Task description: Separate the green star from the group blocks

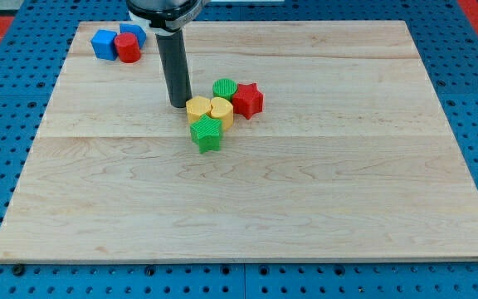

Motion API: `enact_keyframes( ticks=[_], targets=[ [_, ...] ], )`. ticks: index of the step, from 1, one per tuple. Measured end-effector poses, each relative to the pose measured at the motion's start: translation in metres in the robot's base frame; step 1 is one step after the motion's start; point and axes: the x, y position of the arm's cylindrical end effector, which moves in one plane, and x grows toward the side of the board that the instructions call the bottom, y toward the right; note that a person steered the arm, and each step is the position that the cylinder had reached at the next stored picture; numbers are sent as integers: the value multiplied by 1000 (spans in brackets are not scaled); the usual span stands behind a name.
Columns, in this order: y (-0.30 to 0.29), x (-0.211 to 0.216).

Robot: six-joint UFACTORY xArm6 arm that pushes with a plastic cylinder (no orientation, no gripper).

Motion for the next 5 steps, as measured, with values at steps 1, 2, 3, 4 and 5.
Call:
enact_keyframes(
  ticks=[1,2,3,4,5],
  targets=[
    [0,0],
    [0,-2],
    [-6,-2],
    [-9,-2],
    [-9,-4]
  ],
)
